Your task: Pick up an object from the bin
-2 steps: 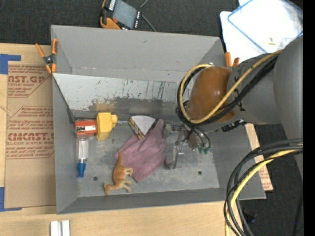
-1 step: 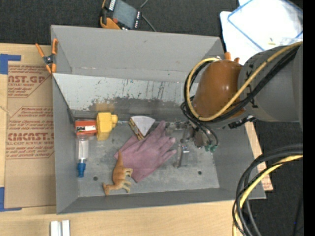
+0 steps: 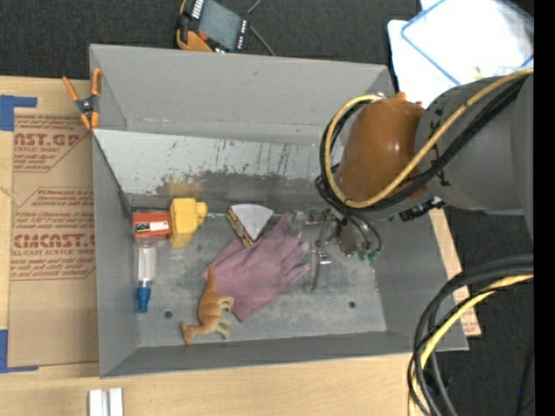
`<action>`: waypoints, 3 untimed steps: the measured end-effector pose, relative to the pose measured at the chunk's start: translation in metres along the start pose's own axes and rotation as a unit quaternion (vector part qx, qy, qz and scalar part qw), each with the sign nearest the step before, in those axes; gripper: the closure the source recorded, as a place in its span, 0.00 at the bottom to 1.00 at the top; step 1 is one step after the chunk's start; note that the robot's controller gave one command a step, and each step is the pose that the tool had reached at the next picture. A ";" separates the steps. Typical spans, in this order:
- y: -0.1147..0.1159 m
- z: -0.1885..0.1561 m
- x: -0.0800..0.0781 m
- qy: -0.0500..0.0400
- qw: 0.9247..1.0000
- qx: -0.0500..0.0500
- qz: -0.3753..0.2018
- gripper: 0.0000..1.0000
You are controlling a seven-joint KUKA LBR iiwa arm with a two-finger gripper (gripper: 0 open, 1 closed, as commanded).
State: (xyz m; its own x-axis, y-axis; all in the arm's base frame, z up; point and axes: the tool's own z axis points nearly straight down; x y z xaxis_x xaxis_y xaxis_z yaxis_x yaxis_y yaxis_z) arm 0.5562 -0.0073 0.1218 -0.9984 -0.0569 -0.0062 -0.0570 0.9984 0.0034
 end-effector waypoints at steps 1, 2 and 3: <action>-0.013 -0.088 0.032 0.001 0.981 -0.001 -0.195 0.00; 0.007 -0.020 0.013 -0.003 0.996 -0.001 -0.093 0.00; 0.006 -0.053 0.016 -0.002 0.983 0.000 -0.186 0.00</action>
Offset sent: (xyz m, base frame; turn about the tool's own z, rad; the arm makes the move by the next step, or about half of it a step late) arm 0.0000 0.0239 -0.0505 0.0076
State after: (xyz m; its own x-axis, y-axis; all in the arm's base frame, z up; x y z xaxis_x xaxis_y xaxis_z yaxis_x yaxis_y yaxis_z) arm 0.5395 -0.0021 0.1750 -0.9084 -0.4179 -0.0100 -0.4179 0.9085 -0.0003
